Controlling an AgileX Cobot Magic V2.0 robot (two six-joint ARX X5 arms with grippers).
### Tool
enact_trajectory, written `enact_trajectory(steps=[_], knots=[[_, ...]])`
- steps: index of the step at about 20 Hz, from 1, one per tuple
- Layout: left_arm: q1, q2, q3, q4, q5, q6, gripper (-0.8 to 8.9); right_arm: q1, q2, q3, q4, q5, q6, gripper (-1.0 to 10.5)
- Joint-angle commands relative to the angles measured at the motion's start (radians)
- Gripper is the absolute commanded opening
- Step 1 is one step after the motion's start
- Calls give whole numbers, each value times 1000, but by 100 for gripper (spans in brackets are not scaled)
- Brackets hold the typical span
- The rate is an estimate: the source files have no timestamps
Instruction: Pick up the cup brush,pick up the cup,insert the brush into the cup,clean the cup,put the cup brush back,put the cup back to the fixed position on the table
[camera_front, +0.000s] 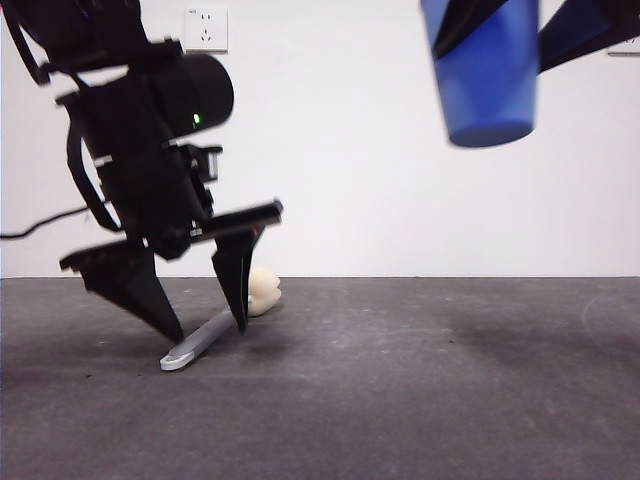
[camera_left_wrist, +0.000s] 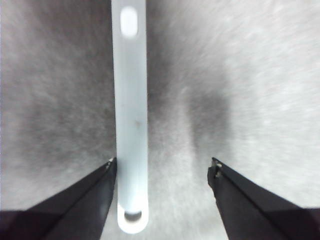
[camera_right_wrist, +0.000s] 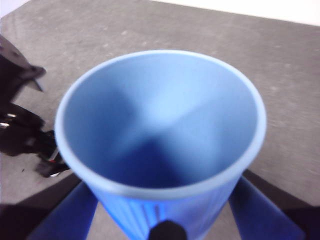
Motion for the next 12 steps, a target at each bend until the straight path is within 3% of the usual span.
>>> enact_trajectory(steps=[1, 7, 9, 12], knots=[[2, -74, -5, -31, 1, 56, 317, -10, 103, 3, 77, 0, 13, -17], [5, -364, -5, -188, 5, 186, 317, -113, 370, -7, 343, -85, -22, -17], [5, -459, -5, -216, 5, 194, 317, -134, 444, -15, 423, -130, -39, -17], [5, -584, -5, -256, 3, 205, 317, -168, 550, -37, 538, -134, -67, -17]])
